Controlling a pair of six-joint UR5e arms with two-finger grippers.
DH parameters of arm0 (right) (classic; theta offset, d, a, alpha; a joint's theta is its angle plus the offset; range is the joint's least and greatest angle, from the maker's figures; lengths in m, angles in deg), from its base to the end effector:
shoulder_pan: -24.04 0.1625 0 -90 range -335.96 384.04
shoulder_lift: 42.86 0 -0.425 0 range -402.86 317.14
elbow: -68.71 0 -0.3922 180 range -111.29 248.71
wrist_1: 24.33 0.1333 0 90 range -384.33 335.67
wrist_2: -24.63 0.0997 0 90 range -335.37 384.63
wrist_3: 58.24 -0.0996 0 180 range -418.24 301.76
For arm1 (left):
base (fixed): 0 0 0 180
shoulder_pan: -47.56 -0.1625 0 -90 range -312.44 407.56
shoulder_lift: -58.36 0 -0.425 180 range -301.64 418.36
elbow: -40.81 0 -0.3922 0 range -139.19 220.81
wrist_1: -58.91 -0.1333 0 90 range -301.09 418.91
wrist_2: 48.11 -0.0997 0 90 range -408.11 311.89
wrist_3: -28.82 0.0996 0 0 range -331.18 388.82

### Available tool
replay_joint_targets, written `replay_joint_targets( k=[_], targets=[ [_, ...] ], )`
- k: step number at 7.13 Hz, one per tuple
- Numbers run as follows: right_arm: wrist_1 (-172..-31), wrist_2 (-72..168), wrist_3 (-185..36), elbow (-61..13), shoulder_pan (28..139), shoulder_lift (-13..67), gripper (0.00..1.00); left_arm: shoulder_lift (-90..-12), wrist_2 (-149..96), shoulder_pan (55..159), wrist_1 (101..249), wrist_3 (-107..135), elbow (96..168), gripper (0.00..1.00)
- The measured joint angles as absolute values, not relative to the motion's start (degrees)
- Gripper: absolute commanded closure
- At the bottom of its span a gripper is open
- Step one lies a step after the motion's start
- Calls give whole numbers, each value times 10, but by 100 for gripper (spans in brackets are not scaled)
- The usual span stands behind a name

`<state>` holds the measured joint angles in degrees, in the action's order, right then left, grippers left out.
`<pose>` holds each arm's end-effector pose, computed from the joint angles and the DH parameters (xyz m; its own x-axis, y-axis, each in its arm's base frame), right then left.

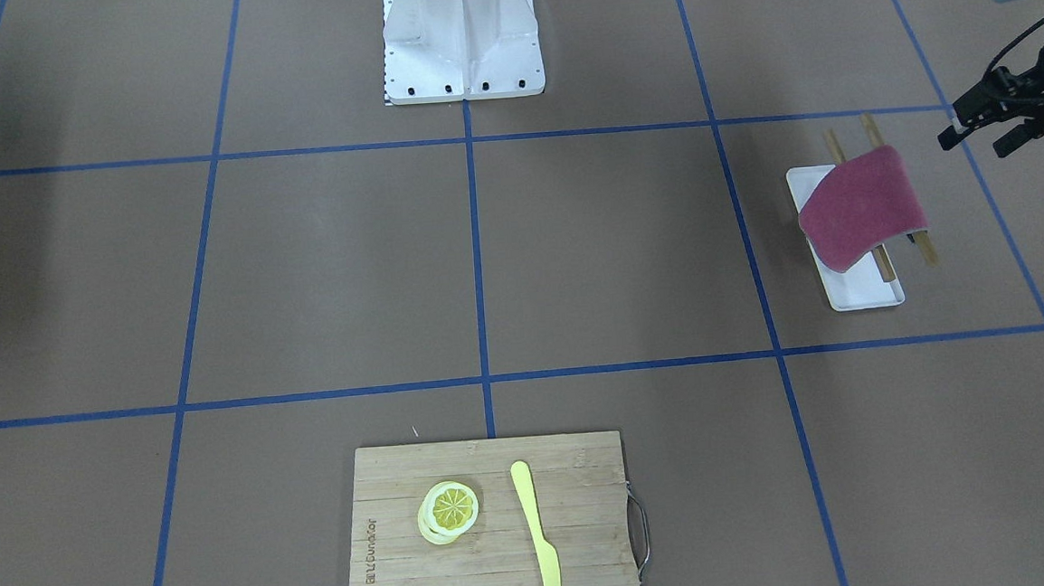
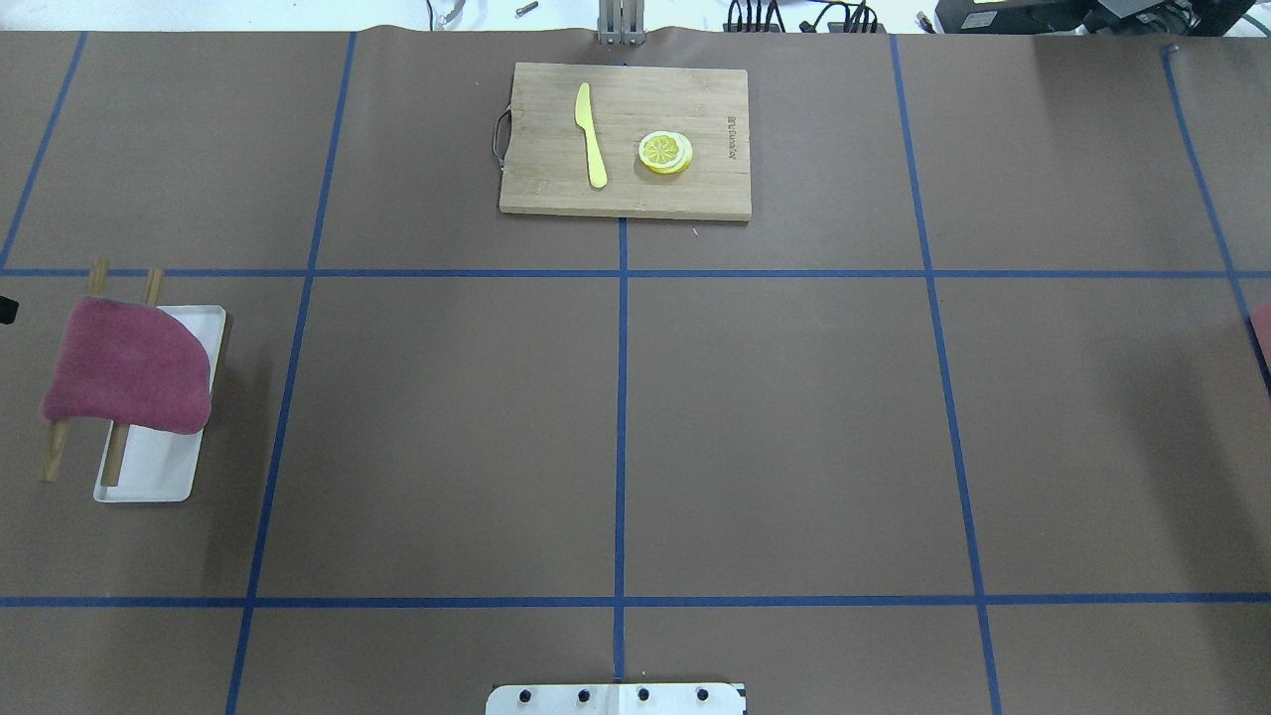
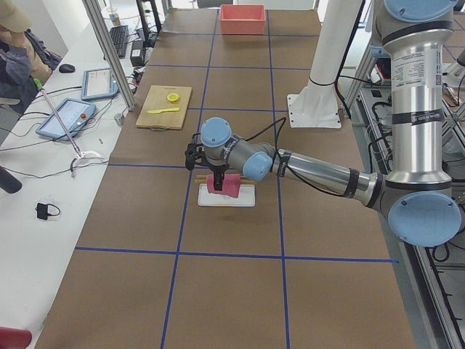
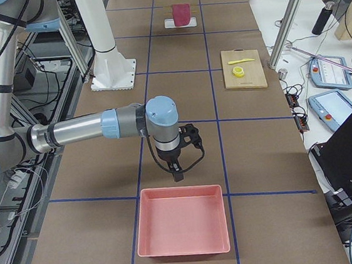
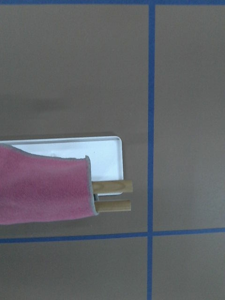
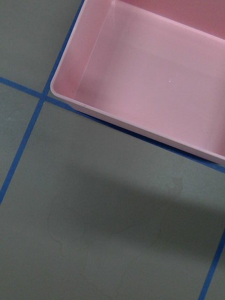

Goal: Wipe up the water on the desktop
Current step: 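Lower the left gripper onto the pink cloth on the white tray and grasp it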

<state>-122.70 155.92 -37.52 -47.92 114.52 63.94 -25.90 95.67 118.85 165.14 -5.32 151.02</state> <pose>0.0706 -0.3646 0.5747 0.7059 -0.3635 0.6080 0.2580 0.9313 0.2572 0.0952 -0.4461 0.4871 0.5087 0.0227 -0.8607 0.0117 0.9994 0.0333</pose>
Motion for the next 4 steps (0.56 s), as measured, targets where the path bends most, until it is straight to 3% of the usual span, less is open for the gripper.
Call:
replay_joint_targets(
  k=[2, 4],
  targets=[
    [-1223, 1572, -376, -471, 1145, 640, 0, -261, 921, 1145, 1652, -83, 1505, 13],
    [-1215, 1581, -377, -468, 1145, 640, 0, -260, 908, 1126, 1652, -90, 1489, 27]
  ],
)
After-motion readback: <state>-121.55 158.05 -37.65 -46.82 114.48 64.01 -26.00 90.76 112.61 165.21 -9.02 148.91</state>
